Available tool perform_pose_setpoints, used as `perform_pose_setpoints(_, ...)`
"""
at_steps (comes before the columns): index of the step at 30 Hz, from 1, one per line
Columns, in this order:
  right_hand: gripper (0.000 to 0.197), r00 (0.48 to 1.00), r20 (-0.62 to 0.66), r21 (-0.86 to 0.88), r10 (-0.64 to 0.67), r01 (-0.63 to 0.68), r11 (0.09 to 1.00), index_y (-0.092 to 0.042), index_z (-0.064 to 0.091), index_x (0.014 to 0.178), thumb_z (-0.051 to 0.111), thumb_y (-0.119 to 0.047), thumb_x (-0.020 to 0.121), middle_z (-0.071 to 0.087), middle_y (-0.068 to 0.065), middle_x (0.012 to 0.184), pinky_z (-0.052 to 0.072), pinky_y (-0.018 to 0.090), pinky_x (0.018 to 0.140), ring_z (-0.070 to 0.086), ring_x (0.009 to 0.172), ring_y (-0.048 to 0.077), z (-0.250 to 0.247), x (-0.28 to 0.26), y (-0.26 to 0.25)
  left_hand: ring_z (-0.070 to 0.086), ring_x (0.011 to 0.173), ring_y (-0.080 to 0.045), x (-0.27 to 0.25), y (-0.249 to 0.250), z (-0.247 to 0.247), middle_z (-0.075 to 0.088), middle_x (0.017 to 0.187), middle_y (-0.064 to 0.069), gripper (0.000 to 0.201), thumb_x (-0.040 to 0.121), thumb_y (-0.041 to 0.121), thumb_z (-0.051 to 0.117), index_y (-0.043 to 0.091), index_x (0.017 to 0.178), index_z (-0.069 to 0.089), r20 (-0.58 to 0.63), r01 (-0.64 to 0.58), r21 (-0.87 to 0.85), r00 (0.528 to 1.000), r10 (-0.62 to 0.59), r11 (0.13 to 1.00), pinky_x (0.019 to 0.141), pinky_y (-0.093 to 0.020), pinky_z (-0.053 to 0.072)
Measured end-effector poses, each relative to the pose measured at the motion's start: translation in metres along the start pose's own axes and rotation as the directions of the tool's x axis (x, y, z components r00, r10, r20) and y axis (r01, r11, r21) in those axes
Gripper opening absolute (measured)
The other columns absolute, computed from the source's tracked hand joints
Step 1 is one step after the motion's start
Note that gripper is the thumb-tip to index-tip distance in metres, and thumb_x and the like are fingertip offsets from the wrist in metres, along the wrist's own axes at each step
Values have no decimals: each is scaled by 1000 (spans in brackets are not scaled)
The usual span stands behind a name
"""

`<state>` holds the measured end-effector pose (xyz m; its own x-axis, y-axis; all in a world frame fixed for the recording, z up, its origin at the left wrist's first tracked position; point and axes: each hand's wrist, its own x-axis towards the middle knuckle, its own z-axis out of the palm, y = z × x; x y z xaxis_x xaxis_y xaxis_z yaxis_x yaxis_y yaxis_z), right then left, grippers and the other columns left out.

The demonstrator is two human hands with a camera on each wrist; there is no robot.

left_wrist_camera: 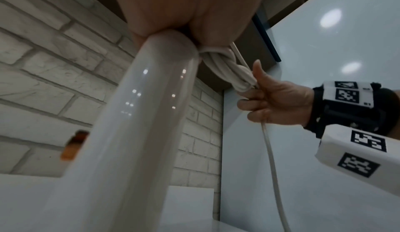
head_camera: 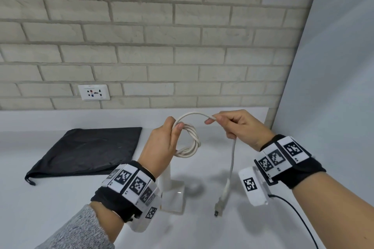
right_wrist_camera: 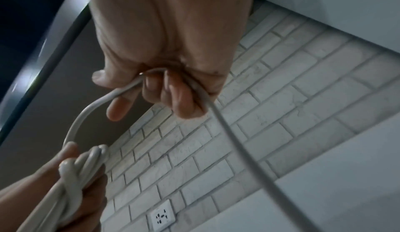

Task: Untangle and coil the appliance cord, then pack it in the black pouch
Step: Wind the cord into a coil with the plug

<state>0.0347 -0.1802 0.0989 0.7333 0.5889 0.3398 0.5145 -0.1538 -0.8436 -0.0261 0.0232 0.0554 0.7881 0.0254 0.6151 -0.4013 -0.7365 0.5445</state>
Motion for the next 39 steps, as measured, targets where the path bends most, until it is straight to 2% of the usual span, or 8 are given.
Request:
perform_pose_setpoints(3,16,996,-92,-72,-18,12,997,-12,69,96,55,-13,88,59,-16,52,37,14,52,44,50,1,4,7,8,50,46,-4,-5,2,1,42,52,-1,26,92,46,29,32,70,32,-12,-40,-97,999,39,995,44,-14,33)
perform_pose_setpoints(9,16,993,-117,-54,15,-22,998,-7,71,93,62,-1,81,60,-6,53,39,14,41,51,45,4,44,5,34,53,53,-14,-12,11,3,43,54,4,20,89,40,44,28,74,37,-111,-8,-191,994,-14,982,43,-11,36)
perform_pose_setpoints(16,15,998,-49,35,-33,35,999,-7,70,83,58,2,83,51,-7,72,37,14,64,48,62,1,59,-15,27,48,53,0,-6,10,7,39,53,9,21,90,26,51,16,76,40,-174,45,-143,982,-70,989,49,-11,35)
perform_pose_setpoints(19,12,991,8,204,133,-132,970,-14,64,76,53,-15,81,53,-14,67,34,17,64,46,62,-1,59,-18,19,47,50,0,-6,17,10,39,50,11,31,90,26,52,27,67,33,-180,23,-142,983,-48,990,48,-10,33)
perform_pose_setpoints(23,25,992,-25,323,127,-112,940,10,57,98,51,-13,90,57,8,82,43,10,64,55,71,6,66,-17,19,45,53,-3,-4,23,15,38,53,11,33,89,26,54,24,63,34,-188,-8,-136,982,-17,991,50,-11,33)
perform_pose_setpoints(27,16,992,43,387,120,-127,913,-10,63,78,52,-10,90,63,-9,65,41,17,65,55,63,3,61,-20,21,44,48,-4,-9,24,15,46,50,9,29,86,22,60,16,63,42,-112,52,-353,989,-97,934,48,-10,34)
perform_pose_setpoints(34,37,980,151,512,130,-189,838,-11,66,82,73,-45,67,59,10,81,38,30,80,49,85,24,54,-21,28,53,62,-15,-9,33,11,55,68,-12,21,76,14,70,4,72,52,50,199,-660,974,-222,725,59,-22,47)
perform_pose_setpoints(39,10,970,-237,203,54,-5,979,-12,58,85,66,-11,80,56,-5,74,43,16,69,51,67,0,60,-19,16,60,59,-4,-5,33,11,60,74,-3,20,77,3,66,9,86,49,52,249,-738,948,-315,628,57,-18,51)
